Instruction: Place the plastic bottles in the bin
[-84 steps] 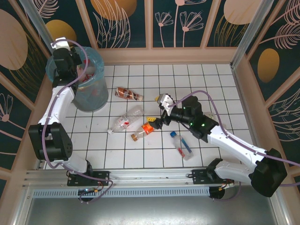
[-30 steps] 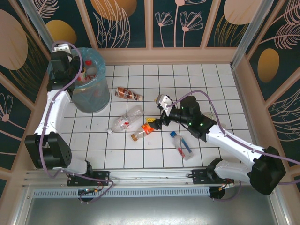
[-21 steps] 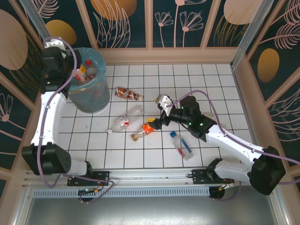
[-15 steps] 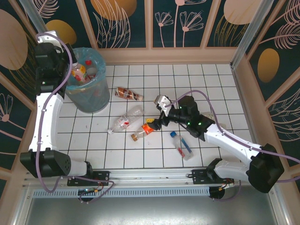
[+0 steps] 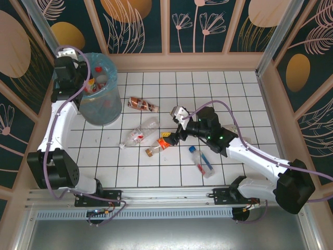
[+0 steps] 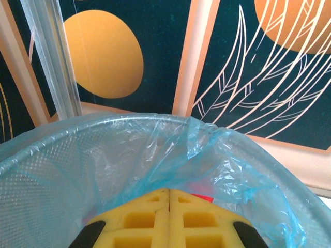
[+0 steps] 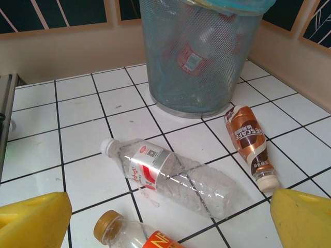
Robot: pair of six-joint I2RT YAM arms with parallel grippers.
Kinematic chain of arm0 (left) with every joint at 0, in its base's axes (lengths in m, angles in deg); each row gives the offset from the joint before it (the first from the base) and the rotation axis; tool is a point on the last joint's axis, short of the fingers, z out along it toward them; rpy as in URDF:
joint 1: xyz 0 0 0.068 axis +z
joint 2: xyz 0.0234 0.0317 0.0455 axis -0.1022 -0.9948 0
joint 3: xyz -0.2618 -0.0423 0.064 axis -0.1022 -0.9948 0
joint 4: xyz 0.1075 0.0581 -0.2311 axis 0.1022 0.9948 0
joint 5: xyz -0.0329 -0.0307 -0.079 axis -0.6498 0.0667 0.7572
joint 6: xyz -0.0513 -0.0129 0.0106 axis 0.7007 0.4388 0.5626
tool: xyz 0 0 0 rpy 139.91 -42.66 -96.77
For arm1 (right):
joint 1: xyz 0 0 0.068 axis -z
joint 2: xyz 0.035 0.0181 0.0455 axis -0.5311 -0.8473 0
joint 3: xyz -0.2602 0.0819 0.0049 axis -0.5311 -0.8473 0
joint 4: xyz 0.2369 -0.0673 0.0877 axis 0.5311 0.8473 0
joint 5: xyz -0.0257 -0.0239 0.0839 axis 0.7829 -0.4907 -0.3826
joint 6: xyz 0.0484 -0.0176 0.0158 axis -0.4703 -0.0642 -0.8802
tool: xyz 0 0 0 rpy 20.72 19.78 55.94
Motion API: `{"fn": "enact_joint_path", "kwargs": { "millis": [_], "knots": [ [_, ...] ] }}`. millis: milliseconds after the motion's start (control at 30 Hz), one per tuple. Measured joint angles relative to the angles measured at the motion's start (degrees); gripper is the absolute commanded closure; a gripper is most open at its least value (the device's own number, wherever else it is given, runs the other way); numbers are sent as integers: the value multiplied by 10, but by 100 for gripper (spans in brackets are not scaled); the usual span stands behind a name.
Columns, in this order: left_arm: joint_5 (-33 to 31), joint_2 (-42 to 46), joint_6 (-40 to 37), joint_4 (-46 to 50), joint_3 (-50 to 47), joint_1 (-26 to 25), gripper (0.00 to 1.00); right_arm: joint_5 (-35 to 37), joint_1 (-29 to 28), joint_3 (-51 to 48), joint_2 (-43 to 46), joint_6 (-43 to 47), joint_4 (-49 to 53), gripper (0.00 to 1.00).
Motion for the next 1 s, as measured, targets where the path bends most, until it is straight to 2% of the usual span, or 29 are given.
{"fn": "enact_joint_path", "kwargs": {
  "millis": [333,733,1000],
  "knots": [
    [3,-8,-5,-60,-28,0,100,0,-1,-16,0,-5,-5,1],
    [48,-16,-7,-104,-49,0,100,12,-2,-16,5,-7,-5,1],
    [81,-7,-6,-99,-55,-5,100,13,-2,-16,5,-7,-6,1]
  ]
}}
